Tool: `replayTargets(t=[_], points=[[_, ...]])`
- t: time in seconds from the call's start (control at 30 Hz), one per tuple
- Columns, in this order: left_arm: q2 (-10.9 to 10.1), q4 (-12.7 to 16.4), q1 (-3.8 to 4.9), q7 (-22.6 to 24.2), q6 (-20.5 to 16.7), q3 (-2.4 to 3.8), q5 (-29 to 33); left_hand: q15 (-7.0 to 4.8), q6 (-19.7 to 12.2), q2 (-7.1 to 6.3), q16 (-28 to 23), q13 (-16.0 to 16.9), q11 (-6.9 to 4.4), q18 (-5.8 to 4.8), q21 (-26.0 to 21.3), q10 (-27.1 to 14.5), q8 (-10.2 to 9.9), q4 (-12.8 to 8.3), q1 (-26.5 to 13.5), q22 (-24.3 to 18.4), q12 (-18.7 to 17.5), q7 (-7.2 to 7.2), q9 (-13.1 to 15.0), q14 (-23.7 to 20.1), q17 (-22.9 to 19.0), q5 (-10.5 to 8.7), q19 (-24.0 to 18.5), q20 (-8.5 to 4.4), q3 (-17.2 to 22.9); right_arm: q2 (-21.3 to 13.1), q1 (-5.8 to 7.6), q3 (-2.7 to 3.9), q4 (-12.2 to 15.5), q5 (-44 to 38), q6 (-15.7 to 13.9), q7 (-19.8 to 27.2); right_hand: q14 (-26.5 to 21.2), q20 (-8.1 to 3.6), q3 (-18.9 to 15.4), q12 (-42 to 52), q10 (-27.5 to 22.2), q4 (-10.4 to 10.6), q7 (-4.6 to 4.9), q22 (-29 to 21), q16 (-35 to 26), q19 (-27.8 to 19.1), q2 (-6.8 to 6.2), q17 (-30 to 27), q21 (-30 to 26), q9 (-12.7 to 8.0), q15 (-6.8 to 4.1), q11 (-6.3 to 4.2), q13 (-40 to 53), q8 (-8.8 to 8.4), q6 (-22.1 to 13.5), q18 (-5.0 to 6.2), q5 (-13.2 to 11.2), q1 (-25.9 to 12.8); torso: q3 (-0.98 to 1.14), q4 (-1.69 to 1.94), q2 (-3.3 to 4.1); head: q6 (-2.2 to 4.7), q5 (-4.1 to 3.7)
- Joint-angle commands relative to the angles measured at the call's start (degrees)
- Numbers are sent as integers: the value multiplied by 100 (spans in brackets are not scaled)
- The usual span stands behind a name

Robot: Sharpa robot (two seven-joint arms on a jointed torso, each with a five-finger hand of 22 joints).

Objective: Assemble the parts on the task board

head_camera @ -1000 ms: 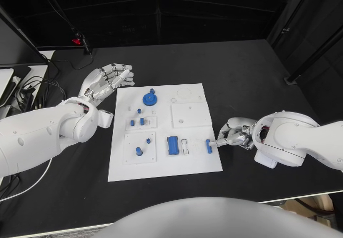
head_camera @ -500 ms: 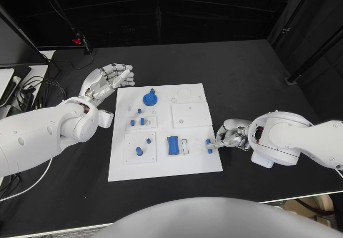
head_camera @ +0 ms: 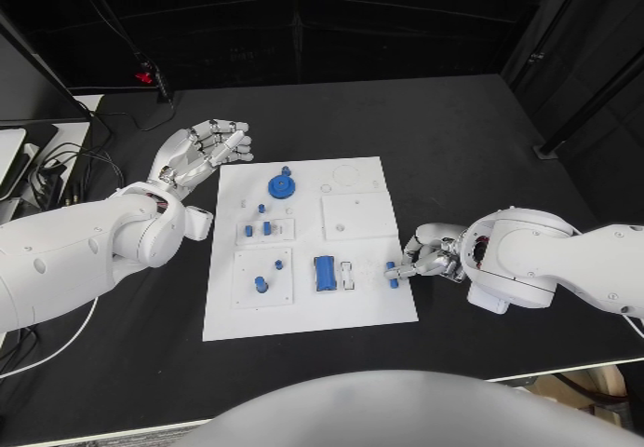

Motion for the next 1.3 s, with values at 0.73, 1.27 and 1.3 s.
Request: replayTargets(t=[0.73,1.27,1.3], points=[[6,10,7,202,84,4,346,0,-49,60,31,-9,-5,-13,6,-51,26,-3,-5,-9,38,777,-9,-53,-14,28,-15,9,-38,275,-7,-1,-283,-22,362,-339,596,27,47,14,587,14,-10,1509,14,587,291,1510,19,-98,29,-19,1505,-71,132,-41,126,-47,4,5,-2,0,5],[1,15,7,204,85,4,389,1,-51,61,34,-10,-4,-13,6,-52,29,-4,-2,-10,40,777,-9,-53,-17,29,-17,9,-39,433,-39,-2,-424,-59,449,-386,596,9,218,14,587,-79,-53,1509,14,587,489,1510,19,-222,7,-58,1505,-216,263,-41,407,221,2,0,0,0,6],[0,18,7,206,83,4,389,1,-52,62,35,-10,-4,-13,5,-53,30,-4,-1,-11,41,777,-9,-53,-18,29,-17,9,-40,445,-42,-2,-431,-79,464,-390,596,7,242,14,587,-113,-61,1509,14,587,480,1510,19,-229,3,-64,1505,-225,280,-41,413,284,1,0,0,0,7]])
